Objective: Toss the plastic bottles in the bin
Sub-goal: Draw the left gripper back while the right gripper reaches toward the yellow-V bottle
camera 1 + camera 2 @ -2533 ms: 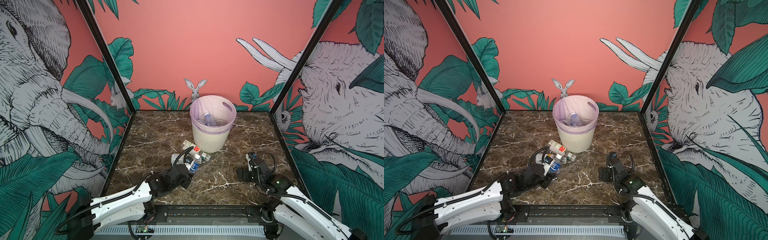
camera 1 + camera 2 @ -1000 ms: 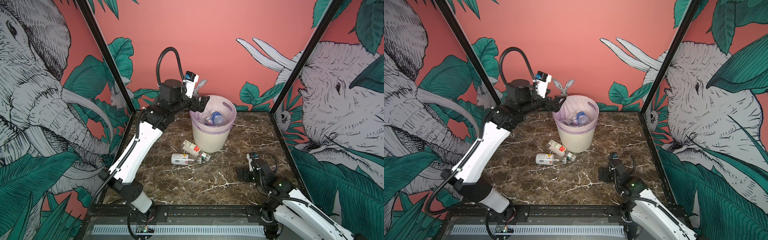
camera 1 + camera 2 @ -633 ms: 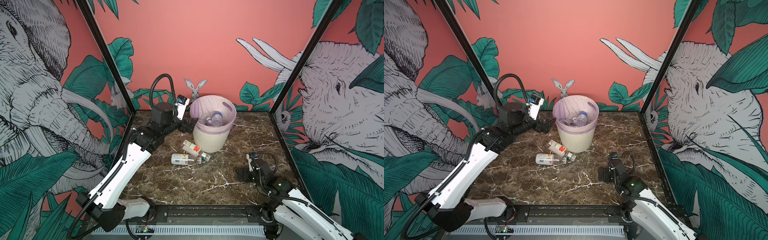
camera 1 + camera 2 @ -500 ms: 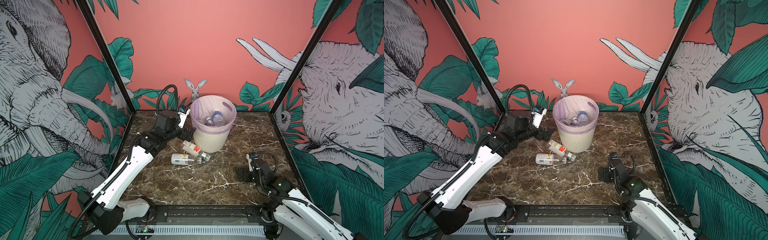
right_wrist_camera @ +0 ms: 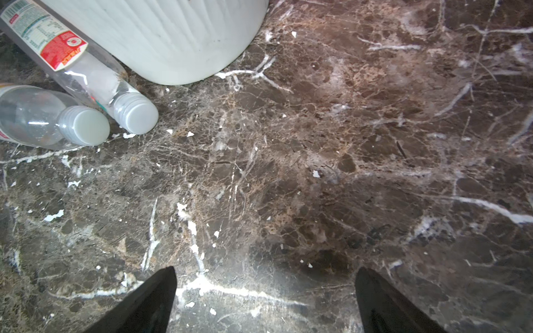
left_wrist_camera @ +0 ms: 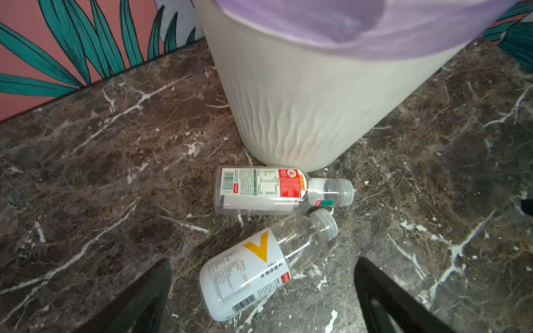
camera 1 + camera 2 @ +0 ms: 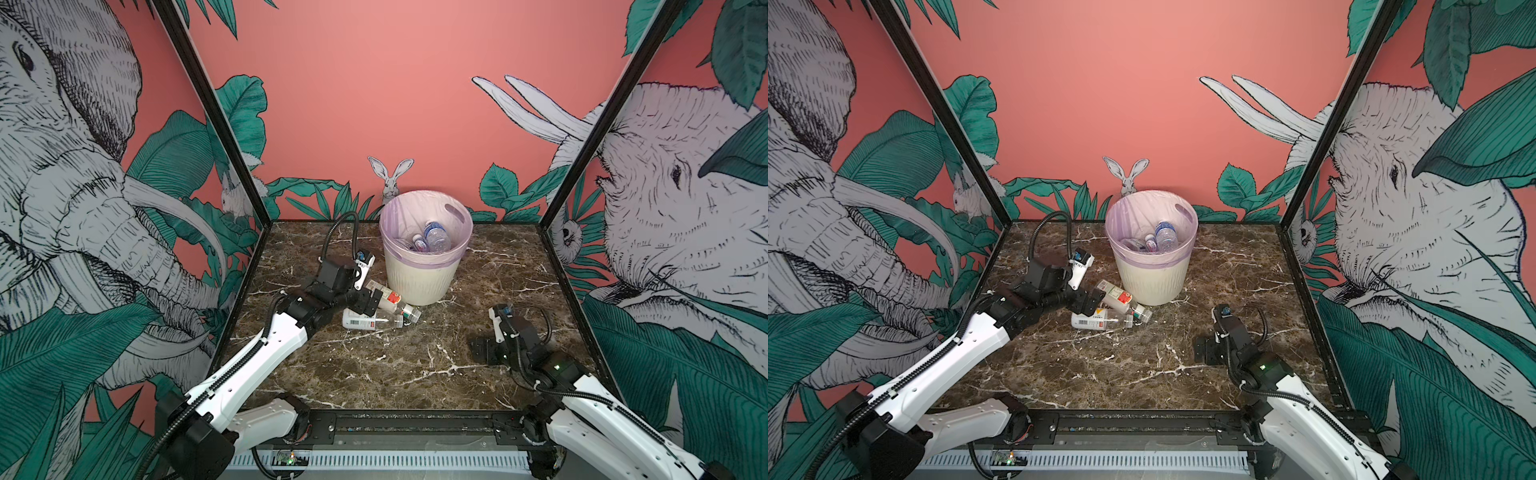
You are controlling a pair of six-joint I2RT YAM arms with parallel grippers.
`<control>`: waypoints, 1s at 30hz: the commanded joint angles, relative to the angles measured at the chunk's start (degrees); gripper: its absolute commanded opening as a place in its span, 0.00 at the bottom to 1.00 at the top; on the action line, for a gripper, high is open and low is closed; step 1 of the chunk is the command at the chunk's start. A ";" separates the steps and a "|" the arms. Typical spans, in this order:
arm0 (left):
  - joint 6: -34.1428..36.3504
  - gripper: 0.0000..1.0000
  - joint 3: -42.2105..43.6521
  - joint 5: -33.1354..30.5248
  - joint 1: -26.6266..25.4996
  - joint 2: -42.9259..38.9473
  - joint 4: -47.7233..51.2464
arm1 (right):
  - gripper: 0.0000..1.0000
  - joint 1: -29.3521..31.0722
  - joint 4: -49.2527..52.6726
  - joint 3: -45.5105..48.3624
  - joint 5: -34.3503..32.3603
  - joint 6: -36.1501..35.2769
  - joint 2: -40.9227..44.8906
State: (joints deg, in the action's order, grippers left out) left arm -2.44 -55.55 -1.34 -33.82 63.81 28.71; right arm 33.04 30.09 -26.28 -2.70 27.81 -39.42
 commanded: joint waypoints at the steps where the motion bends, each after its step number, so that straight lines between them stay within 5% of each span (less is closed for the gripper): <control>1: -2.72 1.00 2.75 -0.15 1.10 -1.67 -2.19 | 0.97 1.48 -2.84 -0.40 2.38 -2.50 -0.94; 8: -7.55 1.00 7.95 4.91 6.03 -2.50 -5.75 | 0.97 10.74 -3.65 -7.96 -1.26 -6.77 -6.95; 16: -11.82 0.99 12.19 8.07 11.49 -3.30 -8.87 | 0.97 25.02 -2.54 -21.80 -10.83 -15.18 -23.72; 30: -16.80 0.99 18.46 11.59 17.54 -3.99 -13.42 | 0.97 29.92 1.71 -39.00 -12.68 -24.23 -41.40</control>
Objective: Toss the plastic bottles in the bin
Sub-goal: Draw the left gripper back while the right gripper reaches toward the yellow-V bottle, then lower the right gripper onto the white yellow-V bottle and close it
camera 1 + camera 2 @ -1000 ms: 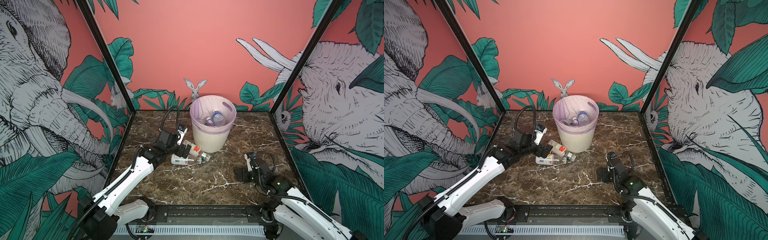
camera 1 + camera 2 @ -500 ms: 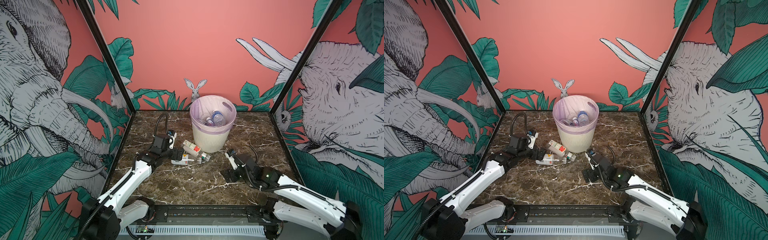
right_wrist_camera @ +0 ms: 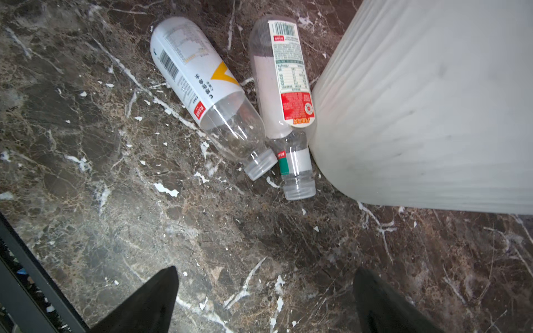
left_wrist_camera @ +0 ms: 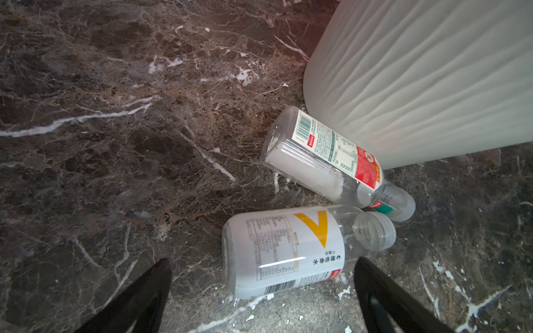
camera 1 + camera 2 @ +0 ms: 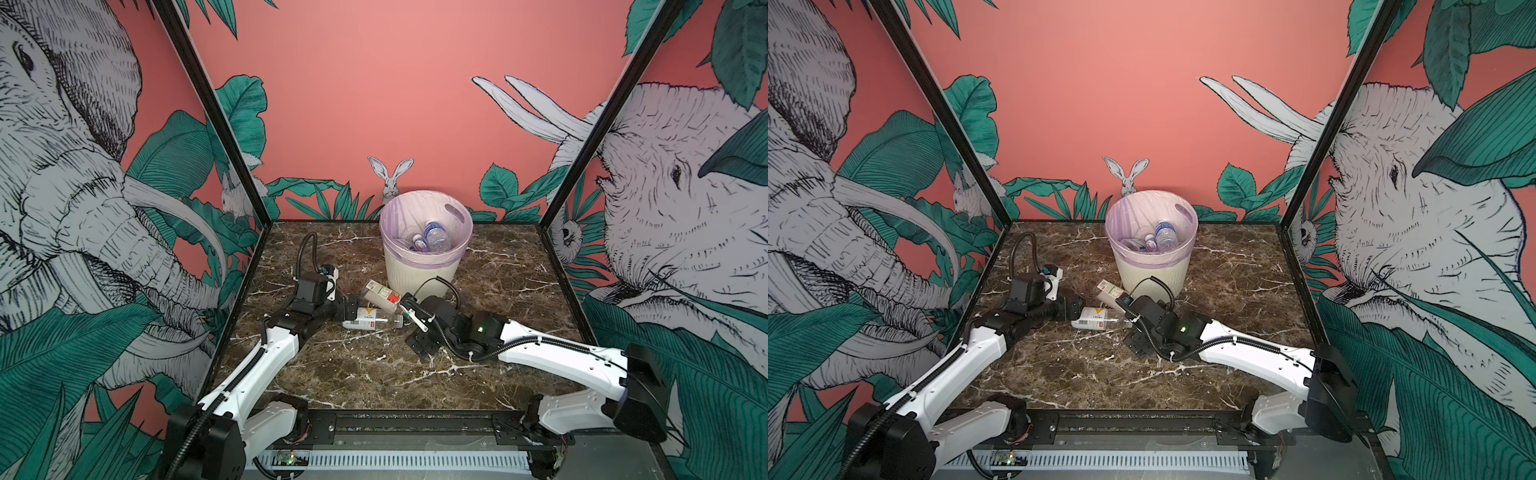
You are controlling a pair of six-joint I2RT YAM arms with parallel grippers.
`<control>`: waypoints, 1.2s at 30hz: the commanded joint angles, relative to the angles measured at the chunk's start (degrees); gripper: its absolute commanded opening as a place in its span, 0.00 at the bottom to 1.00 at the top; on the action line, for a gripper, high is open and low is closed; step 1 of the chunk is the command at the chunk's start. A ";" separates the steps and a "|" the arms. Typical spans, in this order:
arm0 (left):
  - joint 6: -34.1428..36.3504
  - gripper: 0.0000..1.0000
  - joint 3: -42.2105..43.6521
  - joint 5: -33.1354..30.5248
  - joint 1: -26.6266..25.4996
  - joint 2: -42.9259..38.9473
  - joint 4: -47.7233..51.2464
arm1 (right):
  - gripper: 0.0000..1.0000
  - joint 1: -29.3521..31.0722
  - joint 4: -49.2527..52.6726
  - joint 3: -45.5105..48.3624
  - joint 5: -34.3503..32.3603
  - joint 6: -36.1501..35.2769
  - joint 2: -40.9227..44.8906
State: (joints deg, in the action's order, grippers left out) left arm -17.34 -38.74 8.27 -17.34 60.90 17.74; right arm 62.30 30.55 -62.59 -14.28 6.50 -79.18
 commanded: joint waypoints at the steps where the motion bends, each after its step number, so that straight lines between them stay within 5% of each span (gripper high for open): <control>1: -2.11 1.00 2.09 2.41 1.41 -1.08 -2.81 | 0.97 0.67 1.44 -3.74 -1.14 -3.38 -2.55; 36: -5.20 0.99 12.84 5.84 8.75 -5.48 -5.98 | 0.98 0.04 6.19 -30.92 7.57 -15.04 -33.55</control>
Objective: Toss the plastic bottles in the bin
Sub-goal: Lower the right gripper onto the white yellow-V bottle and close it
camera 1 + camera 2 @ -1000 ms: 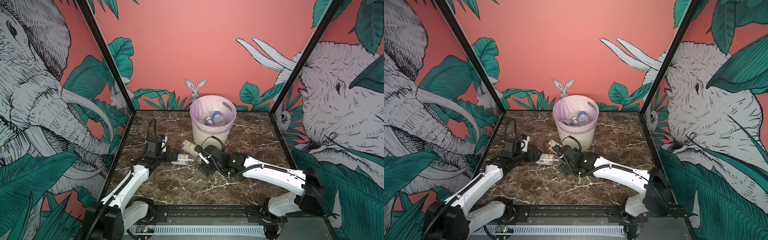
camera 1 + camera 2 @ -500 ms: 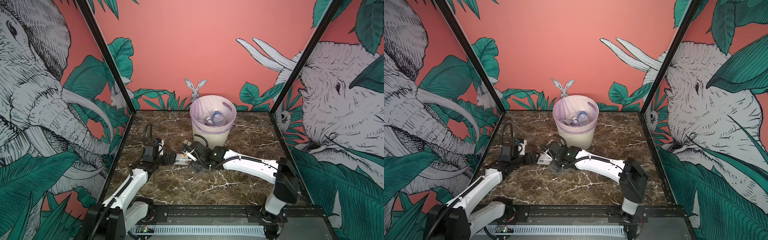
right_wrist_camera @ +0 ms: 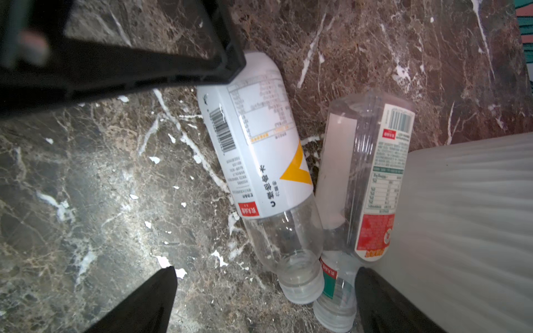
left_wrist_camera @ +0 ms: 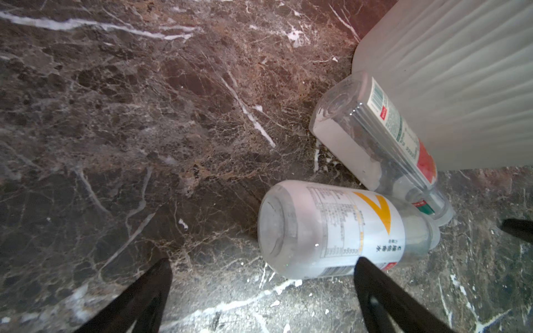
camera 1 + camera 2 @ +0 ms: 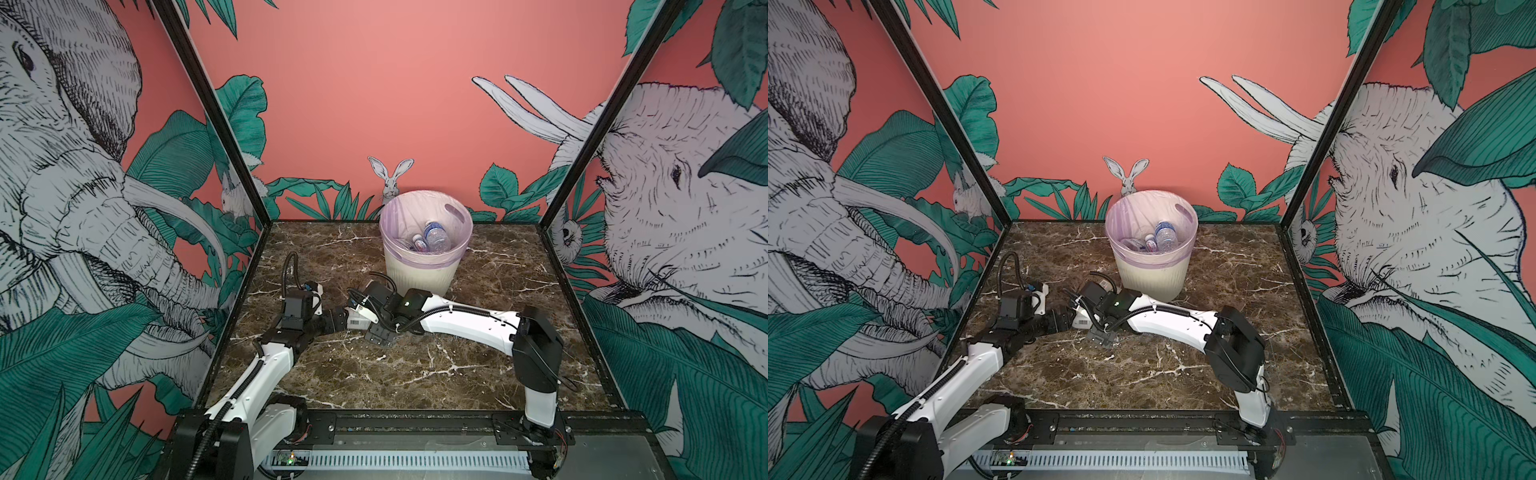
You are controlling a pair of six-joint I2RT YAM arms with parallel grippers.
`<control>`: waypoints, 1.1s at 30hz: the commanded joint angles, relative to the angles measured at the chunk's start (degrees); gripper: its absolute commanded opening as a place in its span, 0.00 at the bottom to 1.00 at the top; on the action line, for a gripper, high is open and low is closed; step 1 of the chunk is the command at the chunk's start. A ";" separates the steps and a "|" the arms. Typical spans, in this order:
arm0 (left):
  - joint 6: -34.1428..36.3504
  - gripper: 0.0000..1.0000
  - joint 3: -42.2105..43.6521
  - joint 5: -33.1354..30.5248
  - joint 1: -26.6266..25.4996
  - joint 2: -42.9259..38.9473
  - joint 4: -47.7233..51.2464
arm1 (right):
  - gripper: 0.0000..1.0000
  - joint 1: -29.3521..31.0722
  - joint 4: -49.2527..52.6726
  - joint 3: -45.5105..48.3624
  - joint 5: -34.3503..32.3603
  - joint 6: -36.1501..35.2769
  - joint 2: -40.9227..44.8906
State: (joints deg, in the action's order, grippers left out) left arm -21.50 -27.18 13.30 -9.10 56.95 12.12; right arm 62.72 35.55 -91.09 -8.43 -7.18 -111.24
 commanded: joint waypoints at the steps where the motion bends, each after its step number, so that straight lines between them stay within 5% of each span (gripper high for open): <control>1: -1.16 0.99 1.48 0.77 0.61 -1.72 -0.35 | 0.98 -0.57 1.33 -3.12 2.17 -1.48 -2.21; 18: -0.98 0.98 3.26 0.43 0.83 -6.83 3.13 | 0.97 -3.87 0.93 -11.75 8.45 -2.56 -13.41; 33: -1.45 0.98 4.37 0.24 0.81 -9.29 4.34 | 0.81 -3.47 0.22 -9.03 11.83 0.09 -15.08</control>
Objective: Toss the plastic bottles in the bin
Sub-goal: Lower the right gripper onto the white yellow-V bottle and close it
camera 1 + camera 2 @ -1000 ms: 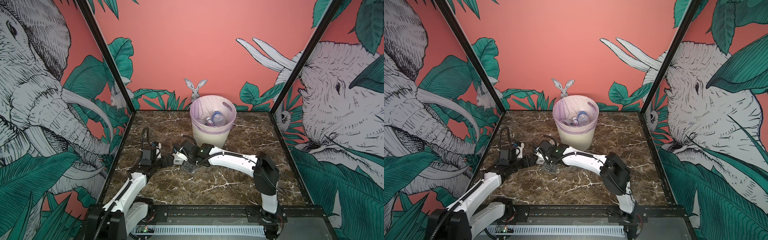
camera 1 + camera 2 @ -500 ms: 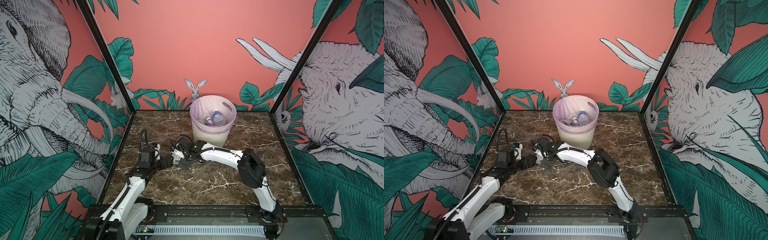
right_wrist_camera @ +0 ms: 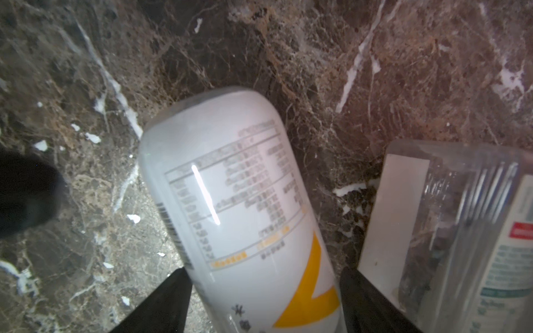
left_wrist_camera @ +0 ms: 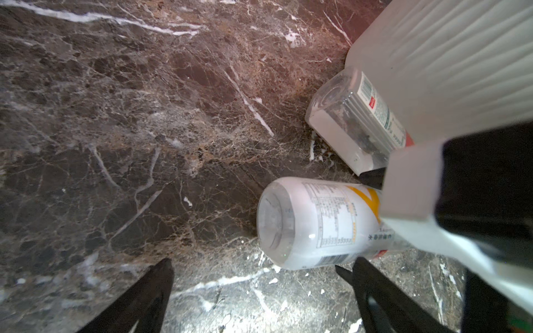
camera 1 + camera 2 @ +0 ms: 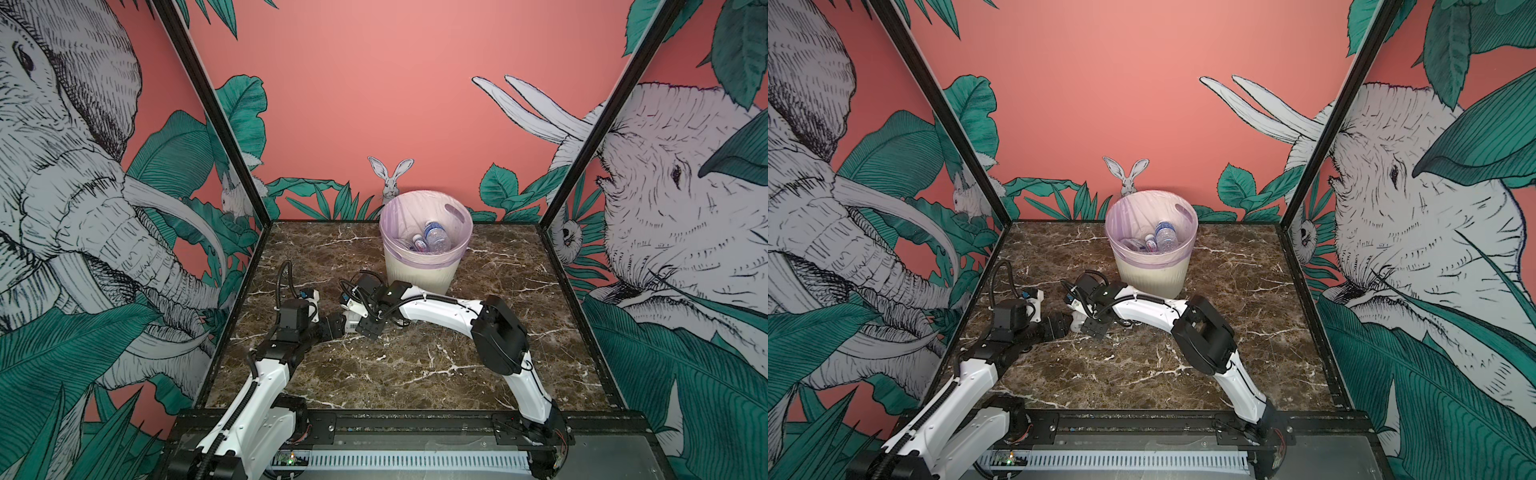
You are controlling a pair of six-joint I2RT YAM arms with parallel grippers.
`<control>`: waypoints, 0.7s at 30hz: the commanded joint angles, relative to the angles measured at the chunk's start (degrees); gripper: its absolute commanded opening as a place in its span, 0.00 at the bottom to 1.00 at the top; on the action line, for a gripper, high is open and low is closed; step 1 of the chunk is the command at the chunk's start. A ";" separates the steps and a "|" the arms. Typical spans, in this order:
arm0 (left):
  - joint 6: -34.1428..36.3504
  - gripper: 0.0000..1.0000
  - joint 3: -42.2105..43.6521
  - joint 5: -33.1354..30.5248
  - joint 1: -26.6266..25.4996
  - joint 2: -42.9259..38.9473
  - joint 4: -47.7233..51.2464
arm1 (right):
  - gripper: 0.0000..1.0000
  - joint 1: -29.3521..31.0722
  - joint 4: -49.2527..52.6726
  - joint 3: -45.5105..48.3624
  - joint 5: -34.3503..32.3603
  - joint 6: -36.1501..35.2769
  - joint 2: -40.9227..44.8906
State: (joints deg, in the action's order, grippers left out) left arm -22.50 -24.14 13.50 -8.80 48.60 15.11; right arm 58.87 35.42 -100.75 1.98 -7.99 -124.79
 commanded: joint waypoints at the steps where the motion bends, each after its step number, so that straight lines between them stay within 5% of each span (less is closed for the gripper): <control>1: -0.51 0.98 1.35 0.15 0.49 -0.95 1.27 | 0.81 0.49 0.40 0.49 1.31 1.19 -1.80; 7: -0.83 0.98 1.99 0.37 0.48 -1.46 0.91 | 0.78 0.45 0.32 0.14 2.05 2.48 -2.82; 21: -0.23 0.97 1.84 0.99 0.45 -1.94 0.87 | 0.46 0.90 -2.71 7.12 1.19 3.39 2.51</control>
State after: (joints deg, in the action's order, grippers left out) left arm -22.72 -22.72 14.06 -8.78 47.75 15.25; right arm 59.09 32.36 -95.90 3.44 -5.19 -124.44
